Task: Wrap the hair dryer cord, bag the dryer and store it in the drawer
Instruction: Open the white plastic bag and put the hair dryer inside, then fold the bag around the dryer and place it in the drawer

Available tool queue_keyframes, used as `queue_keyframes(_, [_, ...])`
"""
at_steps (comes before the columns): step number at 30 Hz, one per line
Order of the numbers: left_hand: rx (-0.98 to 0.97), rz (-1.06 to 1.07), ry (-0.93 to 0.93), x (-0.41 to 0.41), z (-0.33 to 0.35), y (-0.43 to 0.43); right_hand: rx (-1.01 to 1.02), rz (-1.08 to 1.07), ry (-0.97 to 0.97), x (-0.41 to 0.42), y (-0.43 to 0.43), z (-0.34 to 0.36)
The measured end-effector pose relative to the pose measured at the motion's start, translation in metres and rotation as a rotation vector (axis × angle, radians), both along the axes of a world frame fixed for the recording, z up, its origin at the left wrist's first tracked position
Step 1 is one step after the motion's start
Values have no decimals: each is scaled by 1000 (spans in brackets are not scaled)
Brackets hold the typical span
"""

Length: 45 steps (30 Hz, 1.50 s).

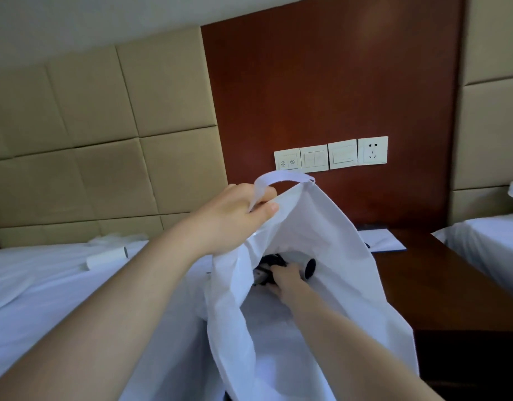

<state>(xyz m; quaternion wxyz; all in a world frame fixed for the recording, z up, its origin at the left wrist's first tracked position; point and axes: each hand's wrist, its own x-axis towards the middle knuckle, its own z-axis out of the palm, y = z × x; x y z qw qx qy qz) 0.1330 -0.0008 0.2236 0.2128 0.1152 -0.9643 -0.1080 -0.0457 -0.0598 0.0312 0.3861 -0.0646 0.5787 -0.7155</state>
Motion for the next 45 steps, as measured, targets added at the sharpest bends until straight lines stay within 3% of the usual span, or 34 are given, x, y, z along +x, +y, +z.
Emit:
queue_keyframes(6, [0, 11, -8, -1, -5, -1, 225, 281, 388, 4, 9, 5])
queue_keyframes(12, [13, -31, -3, -8, -19, 15, 277, 399, 559, 11, 63, 21])
queue_keyframes(19, [63, -75, -45, -11, -40, 34, 358, 553, 1124, 37, 192, 63])
queue_keyframes(22, [39, -98, -98, -11, -52, 49, 358, 596, 1158, 42, 241, 82])
queue_keyframes(27, [-28, -86, -372, -4, -83, 70, 365, 526, 1219, 32, 299, 93])
queue_keyframes(32, [48, -65, -659, 1, -113, 80, 376, 448, 1219, 22, 308, 75])
queue_keyframes(37, [214, -93, -888, 2, -137, 71, 444, 505, 1386, 21, 287, 47])
queue_keyframes(41, [372, 3, -821, -2, -154, 53, 649, 572, 1470, 9, 253, 15])
queue_keyframes(45, [268, 305, -621, 4, -175, 28, 856, 359, 1368, -15, 232, -10])
